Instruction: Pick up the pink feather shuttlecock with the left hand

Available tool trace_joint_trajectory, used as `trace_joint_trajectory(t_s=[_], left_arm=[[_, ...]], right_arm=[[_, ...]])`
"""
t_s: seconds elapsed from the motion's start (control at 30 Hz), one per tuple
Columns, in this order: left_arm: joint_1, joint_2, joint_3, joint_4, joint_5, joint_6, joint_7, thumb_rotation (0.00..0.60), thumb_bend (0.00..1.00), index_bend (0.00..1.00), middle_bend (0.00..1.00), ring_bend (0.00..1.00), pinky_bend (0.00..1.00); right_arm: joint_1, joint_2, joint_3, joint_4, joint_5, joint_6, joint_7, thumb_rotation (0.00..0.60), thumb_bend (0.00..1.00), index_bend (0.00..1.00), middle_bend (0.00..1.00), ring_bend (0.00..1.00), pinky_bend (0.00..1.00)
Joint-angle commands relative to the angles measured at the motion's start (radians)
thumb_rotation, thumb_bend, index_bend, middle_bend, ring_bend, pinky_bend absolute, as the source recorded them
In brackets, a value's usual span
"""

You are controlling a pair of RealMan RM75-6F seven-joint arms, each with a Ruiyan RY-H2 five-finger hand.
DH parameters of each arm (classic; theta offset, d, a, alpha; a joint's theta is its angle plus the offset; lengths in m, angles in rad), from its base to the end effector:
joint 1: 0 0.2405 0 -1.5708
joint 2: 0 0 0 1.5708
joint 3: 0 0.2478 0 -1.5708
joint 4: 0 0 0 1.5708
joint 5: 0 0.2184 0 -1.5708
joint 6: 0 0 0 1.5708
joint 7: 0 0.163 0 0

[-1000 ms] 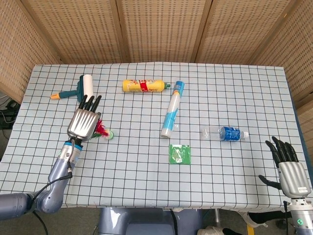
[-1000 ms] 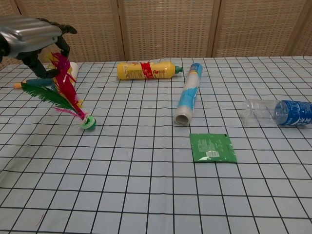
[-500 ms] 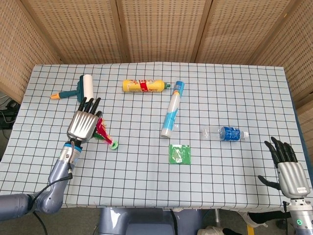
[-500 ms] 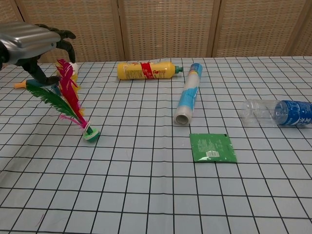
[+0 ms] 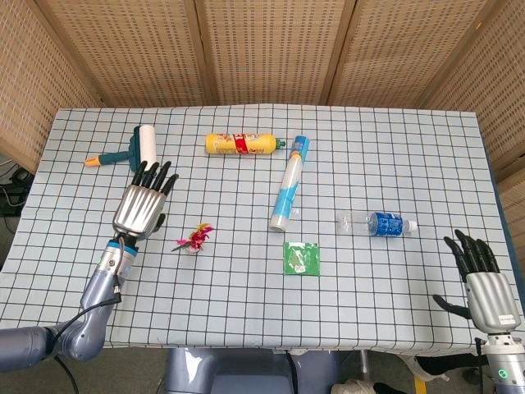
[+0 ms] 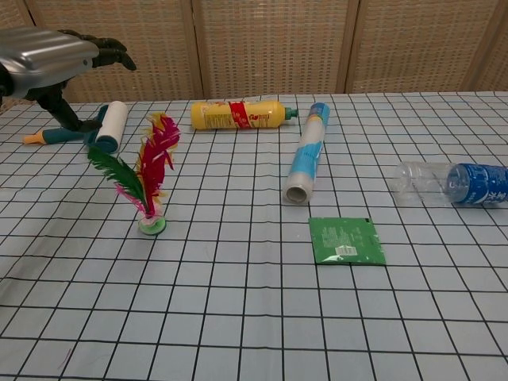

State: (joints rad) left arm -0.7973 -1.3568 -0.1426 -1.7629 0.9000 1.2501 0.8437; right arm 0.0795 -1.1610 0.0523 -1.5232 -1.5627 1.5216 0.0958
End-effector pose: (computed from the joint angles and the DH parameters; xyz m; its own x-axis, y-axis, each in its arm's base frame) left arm -0.1229 0.3551 0.0451 0.7130 0.0168 0.7010 0.6806 -0.2573 -0.6860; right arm -0.3101 -0.1997 0.1448 0.3519 0.0321 0.9355 -0.9333 -0.0641 0.3533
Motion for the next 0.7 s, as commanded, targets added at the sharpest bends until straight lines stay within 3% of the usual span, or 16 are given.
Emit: trace_joint_trajectory(t_s=[0.03,0.23,0.5,0.6,0.7], left_arm=[[0.016,0.027,-0.01,-0.032,0.042,0.028,-0.033,0.6,0.32,0.1,0.0,0.0,0.0],[0.091,0.09,0.024,-0.097,0.166,0.118,-0.103,0.6,0.31,0.09,0.0,0.0,0.0],[0.328,0.129,0.189,-0.107,0.346,0.334,-0.232,0.6,0.31,0.09,0.0,0.0,0.0],[0.426,0.12,0.25,-0.044,0.425,0.41,-0.33,0.6,0.3,0.07,0.0,0.0,0.0],[0.502,0.095,0.285,0.024,0.456,0.45,-0.389,0.6,0.18,0.02,0.0,0.0,0.0]], right_arm=[[0.001,0.0,0.002,0.001,0.003,-0.002,0.0,0.6,0.11,0.04,0.0,0.0,0.07],[0.0,0.0,0.004,0.005,0.004,0.003,-0.004,0.6,0.11,0.04,0.0,0.0,0.07],[0.002,-0.012,0.003,-0.002,-0.003,0.004,-0.059,0.6,0.11,0.04,0.0,0.0,0.06],[0.002,-0.019,0.002,-0.004,-0.008,0.008,-0.081,0.6,0.11,0.04,0.0,0.0,0.05],[-0.001,-0.023,0.001,-0.004,-0.012,0.015,-0.093,0.6,0.11,0.02,0.0,0.0,0.05]])
